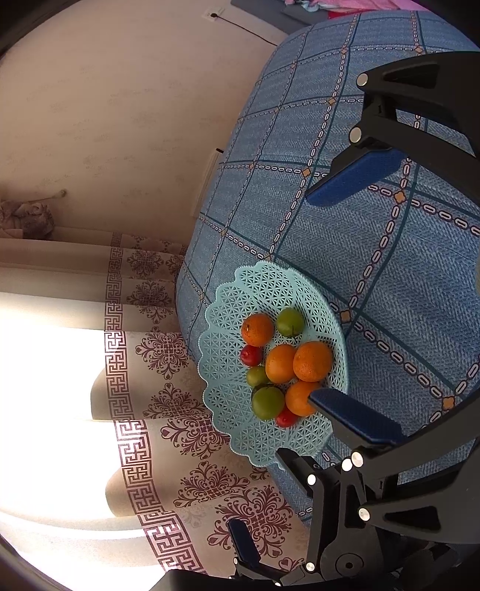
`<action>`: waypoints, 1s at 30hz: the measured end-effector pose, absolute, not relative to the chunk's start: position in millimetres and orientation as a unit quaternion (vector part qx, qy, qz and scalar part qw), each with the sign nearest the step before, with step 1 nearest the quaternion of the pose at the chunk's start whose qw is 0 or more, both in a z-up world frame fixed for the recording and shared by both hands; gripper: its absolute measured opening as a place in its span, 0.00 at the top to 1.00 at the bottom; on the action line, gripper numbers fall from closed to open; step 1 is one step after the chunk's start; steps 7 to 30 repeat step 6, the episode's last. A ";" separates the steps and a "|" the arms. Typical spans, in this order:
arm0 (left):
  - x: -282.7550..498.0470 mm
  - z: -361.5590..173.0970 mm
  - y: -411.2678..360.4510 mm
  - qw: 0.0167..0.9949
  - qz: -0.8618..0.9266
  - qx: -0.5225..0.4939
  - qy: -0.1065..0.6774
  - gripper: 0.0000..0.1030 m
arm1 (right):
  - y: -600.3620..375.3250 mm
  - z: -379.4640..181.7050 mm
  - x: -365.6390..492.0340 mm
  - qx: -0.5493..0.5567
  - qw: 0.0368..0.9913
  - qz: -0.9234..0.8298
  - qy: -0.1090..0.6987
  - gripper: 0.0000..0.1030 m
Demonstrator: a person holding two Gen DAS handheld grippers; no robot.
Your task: Organize fruits
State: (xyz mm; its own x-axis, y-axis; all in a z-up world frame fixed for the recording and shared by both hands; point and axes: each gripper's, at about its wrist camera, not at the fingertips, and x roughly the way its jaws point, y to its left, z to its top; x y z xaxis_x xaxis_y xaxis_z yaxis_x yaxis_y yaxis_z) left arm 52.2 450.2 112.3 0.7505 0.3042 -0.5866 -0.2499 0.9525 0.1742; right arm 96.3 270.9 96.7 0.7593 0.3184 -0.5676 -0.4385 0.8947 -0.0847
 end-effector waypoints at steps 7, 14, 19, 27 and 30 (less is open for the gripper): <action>51.0 115.1 449.8 0.935 0.147 0.042 0.319 0.03 | 266.1 96.3 100.3 -0.099 0.932 0.194 0.290 0.05; 51.0 115.1 449.8 0.935 0.147 0.042 0.319 0.03 | 266.1 96.3 100.3 -0.099 0.932 0.194 0.290 0.05; 51.0 115.1 449.8 0.935 0.147 0.042 0.319 0.03 | 266.1 96.3 100.3 -0.099 0.932 0.194 0.290 0.05; 51.0 115.1 449.8 0.935 0.147 0.042 0.319 0.03 | 266.1 96.3 100.3 -0.099 0.932 0.194 0.290 0.05; 51.0 115.1 449.8 0.935 0.147 0.042 0.319 0.03 | 266.1 96.3 100.3 -0.099 0.932 0.194 0.290 0.05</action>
